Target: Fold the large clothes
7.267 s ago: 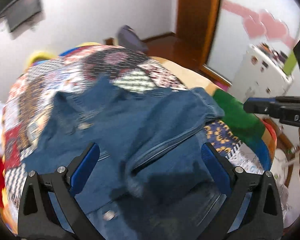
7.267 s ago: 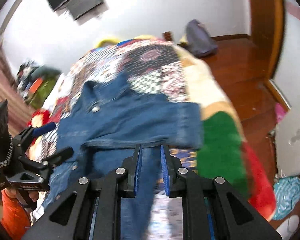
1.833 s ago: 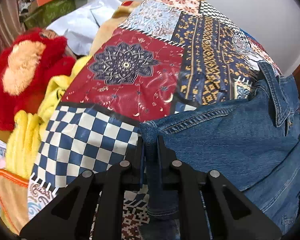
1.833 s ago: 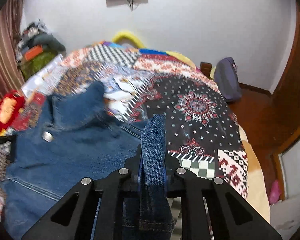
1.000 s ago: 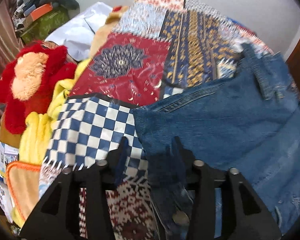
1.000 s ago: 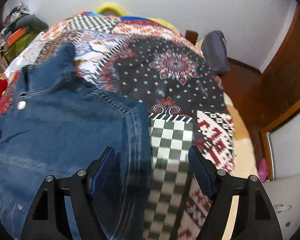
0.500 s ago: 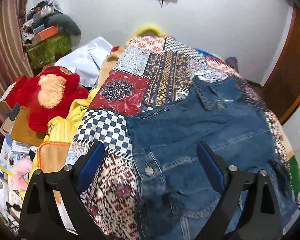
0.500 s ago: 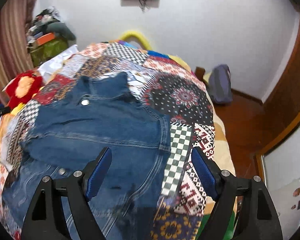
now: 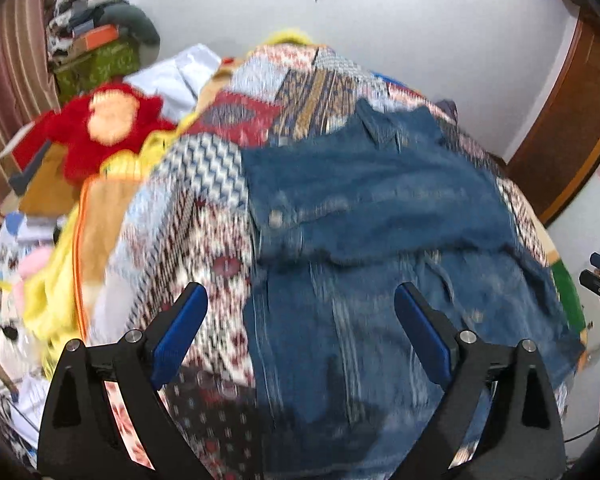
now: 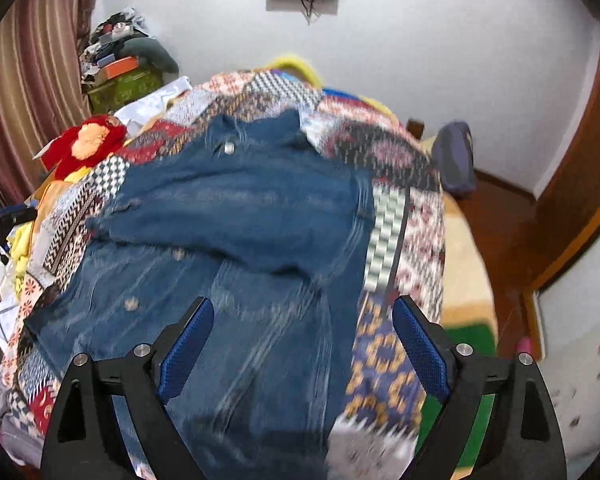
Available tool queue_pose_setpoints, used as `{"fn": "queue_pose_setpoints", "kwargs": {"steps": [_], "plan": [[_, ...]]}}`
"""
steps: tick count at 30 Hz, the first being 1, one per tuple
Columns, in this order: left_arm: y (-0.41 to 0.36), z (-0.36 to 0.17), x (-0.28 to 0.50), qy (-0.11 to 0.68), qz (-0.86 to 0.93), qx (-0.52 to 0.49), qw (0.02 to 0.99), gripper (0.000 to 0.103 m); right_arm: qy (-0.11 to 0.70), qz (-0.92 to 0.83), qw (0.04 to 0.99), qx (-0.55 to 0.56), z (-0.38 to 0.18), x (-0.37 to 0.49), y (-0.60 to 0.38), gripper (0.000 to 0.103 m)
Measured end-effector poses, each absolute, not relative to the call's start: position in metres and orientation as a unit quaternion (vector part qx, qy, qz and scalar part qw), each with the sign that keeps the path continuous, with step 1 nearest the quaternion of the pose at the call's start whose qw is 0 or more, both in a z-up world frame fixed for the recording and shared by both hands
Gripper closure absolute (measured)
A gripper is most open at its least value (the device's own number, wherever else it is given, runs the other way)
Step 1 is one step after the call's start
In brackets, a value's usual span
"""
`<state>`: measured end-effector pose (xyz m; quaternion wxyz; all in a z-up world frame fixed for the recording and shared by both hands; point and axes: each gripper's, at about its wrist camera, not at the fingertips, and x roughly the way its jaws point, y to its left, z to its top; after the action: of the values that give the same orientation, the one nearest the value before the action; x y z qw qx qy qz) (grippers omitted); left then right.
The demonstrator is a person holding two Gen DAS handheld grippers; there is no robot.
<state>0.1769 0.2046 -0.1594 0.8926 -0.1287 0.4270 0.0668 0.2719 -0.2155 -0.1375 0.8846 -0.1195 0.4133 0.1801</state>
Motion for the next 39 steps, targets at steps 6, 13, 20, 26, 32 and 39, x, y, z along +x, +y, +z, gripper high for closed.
{"fn": "queue_pose_setpoints", "kwargs": {"steps": [6, 13, 20, 26, 32, 39], "plan": [[0.210, -0.197, 0.150, 0.468, 0.078, -0.169, 0.864, 0.008, 0.470, 0.162, 0.865, -0.066, -0.174, 0.251, -0.247, 0.013], [0.214, -0.239, 0.120, 0.501, 0.063, -0.251, 0.825, 0.008, 0.515, 0.152, 0.842, 0.055, -0.200, 0.236, -0.288, 0.013], [0.209, -0.264, 0.110, 0.520, 0.032, -0.300, 0.799, 0.008, 0.526, 0.170, 0.829, 0.086, -0.219, 0.216, -0.289, 0.015], [0.198, -0.263, 0.108, 0.503, -0.014, -0.318, 0.803, 0.035, 0.508, 0.197, 0.830, 0.121, -0.222, 0.208, -0.287, 0.046], [0.193, -0.237, 0.110, 0.478, 0.015, -0.255, 0.841, 0.082, 0.498, 0.199, 0.839, 0.094, -0.216, 0.211, -0.284, 0.082], [0.186, -0.191, 0.122, 0.426, 0.035, -0.182, 0.885, 0.089, 0.446, 0.219, 0.865, 0.074, -0.184, 0.221, -0.274, 0.089]]}}
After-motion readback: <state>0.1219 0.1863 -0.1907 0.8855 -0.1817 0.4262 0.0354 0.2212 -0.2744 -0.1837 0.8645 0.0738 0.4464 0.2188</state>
